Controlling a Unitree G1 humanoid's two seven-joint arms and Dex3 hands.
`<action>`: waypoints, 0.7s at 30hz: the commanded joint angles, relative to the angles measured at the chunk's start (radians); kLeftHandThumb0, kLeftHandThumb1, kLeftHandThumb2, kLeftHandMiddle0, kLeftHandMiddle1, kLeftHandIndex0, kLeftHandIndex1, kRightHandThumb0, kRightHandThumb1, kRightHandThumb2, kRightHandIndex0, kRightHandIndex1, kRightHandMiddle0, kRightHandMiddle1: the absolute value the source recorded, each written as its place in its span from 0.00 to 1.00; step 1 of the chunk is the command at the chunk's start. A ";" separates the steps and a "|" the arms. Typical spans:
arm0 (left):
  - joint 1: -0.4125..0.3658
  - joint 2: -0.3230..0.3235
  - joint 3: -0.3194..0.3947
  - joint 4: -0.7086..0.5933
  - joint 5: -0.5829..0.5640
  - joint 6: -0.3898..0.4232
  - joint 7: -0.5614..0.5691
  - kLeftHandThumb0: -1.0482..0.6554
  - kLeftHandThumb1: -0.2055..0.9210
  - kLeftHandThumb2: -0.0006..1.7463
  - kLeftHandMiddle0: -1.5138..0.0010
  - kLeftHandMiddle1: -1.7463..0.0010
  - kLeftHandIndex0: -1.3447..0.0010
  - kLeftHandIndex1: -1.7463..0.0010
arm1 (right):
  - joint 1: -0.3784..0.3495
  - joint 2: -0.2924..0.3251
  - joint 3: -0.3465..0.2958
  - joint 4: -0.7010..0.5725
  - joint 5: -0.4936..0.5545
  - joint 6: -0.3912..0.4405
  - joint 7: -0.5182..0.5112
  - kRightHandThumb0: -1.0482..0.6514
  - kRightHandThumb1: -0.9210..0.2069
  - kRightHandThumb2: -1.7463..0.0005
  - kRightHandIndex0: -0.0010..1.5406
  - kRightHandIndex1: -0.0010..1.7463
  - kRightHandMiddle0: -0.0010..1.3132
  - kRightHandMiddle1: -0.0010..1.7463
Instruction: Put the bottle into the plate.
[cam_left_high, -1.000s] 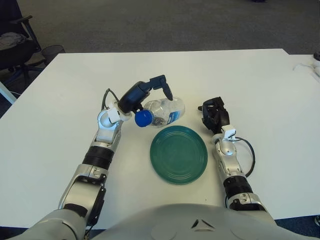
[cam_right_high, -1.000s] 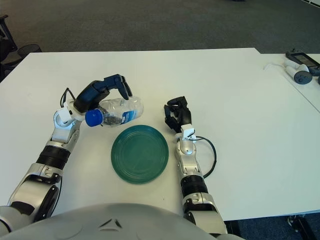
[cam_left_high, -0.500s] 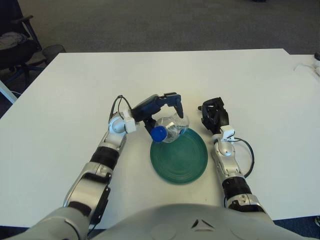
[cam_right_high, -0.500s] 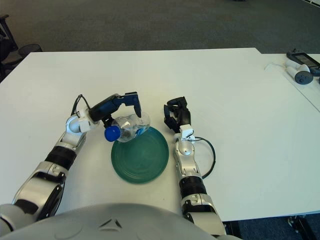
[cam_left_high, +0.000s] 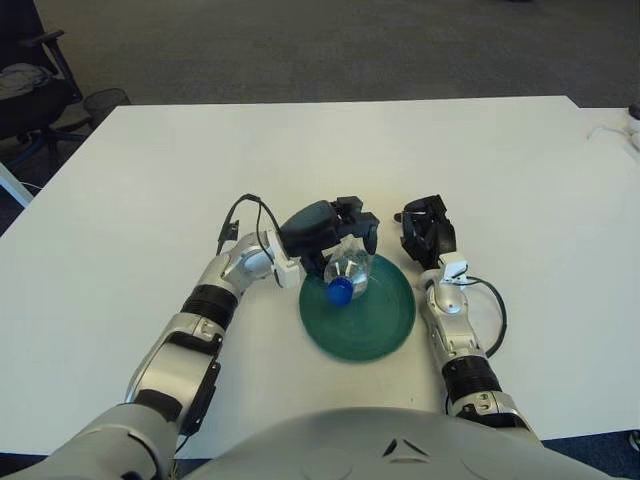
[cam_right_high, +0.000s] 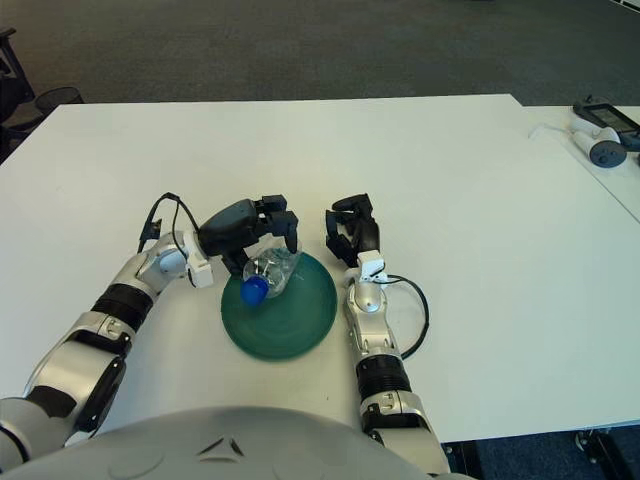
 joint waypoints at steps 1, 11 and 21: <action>-0.037 0.038 -0.063 -0.004 0.143 0.012 0.156 0.50 0.42 0.73 0.16 0.00 0.21 0.00 | 0.123 0.027 0.018 0.097 -0.013 0.122 -0.013 0.41 0.02 0.69 0.20 0.68 0.16 1.00; -0.093 0.099 -0.229 0.001 0.352 0.090 0.503 0.51 0.37 0.78 0.17 0.00 0.19 0.00 | 0.125 0.024 0.028 0.089 -0.030 0.123 -0.028 0.41 0.00 0.71 0.22 0.67 0.15 1.00; -0.142 0.147 -0.348 0.032 0.387 0.130 0.646 0.50 0.36 0.79 0.18 0.00 0.19 0.00 | 0.129 0.028 0.034 0.086 -0.039 0.116 -0.059 0.41 0.00 0.71 0.23 0.67 0.15 1.00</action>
